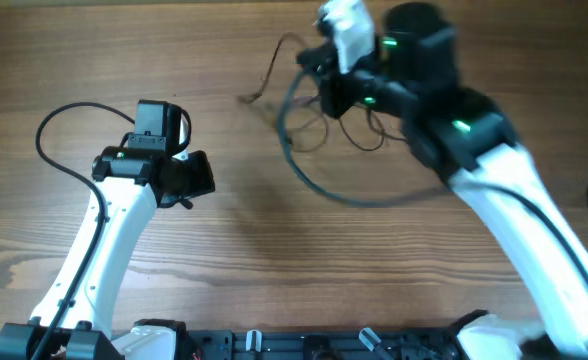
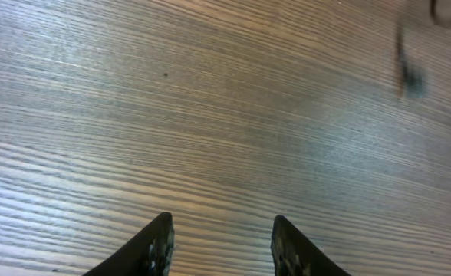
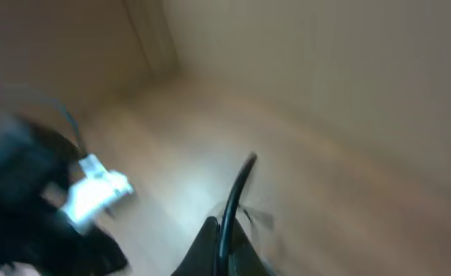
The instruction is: Untangle cables
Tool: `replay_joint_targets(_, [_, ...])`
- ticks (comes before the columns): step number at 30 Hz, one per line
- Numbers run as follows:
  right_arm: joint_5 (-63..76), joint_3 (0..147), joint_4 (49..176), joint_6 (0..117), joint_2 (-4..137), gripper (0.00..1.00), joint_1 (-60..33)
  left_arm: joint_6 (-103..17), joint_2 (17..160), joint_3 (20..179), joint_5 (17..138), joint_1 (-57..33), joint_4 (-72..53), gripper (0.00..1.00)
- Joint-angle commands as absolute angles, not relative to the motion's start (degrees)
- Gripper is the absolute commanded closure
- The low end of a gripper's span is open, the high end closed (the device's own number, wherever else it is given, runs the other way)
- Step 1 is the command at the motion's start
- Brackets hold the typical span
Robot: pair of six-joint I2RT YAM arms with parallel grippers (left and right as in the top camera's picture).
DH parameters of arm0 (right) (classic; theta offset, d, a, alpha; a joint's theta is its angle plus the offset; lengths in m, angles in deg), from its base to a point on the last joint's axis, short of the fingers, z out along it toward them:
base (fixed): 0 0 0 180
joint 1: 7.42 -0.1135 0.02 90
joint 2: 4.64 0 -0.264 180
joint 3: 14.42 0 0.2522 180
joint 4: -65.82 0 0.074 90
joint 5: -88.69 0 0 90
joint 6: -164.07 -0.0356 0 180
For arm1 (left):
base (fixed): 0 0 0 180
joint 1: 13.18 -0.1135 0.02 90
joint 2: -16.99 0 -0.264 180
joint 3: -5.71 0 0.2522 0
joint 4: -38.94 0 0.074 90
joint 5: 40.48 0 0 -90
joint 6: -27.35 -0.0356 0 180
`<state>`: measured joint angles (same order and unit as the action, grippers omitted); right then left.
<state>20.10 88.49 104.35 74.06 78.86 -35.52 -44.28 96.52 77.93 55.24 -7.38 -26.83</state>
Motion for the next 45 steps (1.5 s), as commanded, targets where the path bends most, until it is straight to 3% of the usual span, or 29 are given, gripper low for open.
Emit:
replay_joint_targets(1, [22.41, 89.51, 98.52, 70.39, 71.63, 0.96, -35.87, -44.26, 96.06, 77.21, 59.19, -7.77, -26.67, 0.57])
replay_joint_targets(4, [22.52, 89.51, 94.67, 69.38, 68.2, 0.96, -35.87, -49.18, 96.06, 77.21, 67.85, -7.62, -25.95, 0.57])
replay_joint_targets(9, [22.76, 89.51, 94.34, 68.4, 67.5, 0.96, -35.87, -72.06, 96.06, 77.21, 92.15, -2.62, -26.06, 0.55])
replay_joint_targets(11, [22.79, 89.51, 93.93, 67.9, 67.52, 0.96, -35.87, -77.4, 96.06, 77.21, 95.45, 1.38, -26.46, 0.53])
replay_joint_targets(18, [28.49, 89.51, 89.01, 63.83, 67.5, 0.96, -35.87, -78.93, 96.08, 77.21, 94.67, 14.61, -19.7, 0.54])
replay_joint_targets(22, [36.23, 89.51, 78.89, 55.98, 67.3, 0.96, -35.87, -75.84, 96.62, 77.21, 89.44, 19.11, -14.52, 0.57])
replay_joint_targets(25, [40.53, 89.51, 71.7, 49.3, 66.84, 0.96, -35.87, -72.22, 96.84, 77.21, 84.35, 19.46, -12.6, 0.61])
replay_joint_targets(33, [47.7, 89.51, 53.8, 31.48, 64.18, 0.96, -35.87, -65.94, 102.22, 77.21, 82.78, 19.44, -1.58, 0.6])
replay_joint_targets(36, [48.12, 89.51, 52.99, 31.53, 62.52, 0.96, -35.85, -65.94, 105.72, 77.21, 79.5, 19.44, -1.76, 0.6])
replay_joint_targets(40, [48.03, 89.51, 53.34, 36.97, 60.46, 0.96, -35.85, -61.31, 110.42, 77.21, 65.29, 18.89, -5.95, 0.71])
replay_joint_targets(45, [39.66, 89.51, 63.42, 46.32, 58.36, 0.96, -34.93, -59.12, 111.51, 77.16, 63.8, 14.0, -7.48, 0.73])
